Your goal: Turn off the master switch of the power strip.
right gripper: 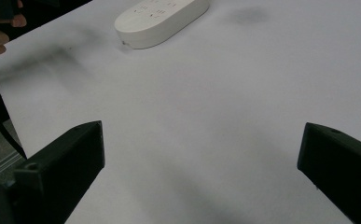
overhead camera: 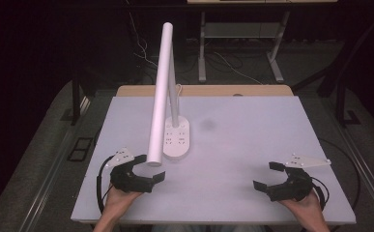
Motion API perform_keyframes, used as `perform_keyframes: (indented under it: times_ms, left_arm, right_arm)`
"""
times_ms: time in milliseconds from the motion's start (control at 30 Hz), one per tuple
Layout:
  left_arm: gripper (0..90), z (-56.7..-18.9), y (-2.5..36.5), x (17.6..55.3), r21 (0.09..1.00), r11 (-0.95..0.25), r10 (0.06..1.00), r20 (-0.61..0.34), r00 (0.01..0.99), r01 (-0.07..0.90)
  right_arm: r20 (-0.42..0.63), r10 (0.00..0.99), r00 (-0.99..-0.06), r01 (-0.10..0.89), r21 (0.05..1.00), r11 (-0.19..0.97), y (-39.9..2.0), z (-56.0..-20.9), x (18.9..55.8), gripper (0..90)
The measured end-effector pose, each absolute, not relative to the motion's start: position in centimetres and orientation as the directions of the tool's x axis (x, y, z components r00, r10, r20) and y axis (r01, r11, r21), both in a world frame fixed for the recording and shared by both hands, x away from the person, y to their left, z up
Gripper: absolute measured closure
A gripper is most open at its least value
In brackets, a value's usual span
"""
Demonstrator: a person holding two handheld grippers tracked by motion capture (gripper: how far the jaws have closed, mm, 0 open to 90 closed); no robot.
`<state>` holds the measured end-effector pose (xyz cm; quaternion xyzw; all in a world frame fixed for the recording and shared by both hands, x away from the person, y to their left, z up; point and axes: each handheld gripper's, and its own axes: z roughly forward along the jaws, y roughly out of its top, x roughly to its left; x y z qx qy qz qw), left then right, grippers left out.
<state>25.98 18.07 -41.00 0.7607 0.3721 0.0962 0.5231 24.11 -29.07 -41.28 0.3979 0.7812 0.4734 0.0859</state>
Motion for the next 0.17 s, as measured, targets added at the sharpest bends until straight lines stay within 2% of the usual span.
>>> perform_keyframes:
  times_ms: [167]
  left_arm:
    - [0.0, -41.35, 17.92, 25.94, 0.865, -0.192, 0.657, -0.238, 0.716, 0.463]
  right_arm:
    - [0.241, 0.700, -0.672, 0.538, 0.809, 0.238, -29.15, -41.29, 24.06, 0.0]
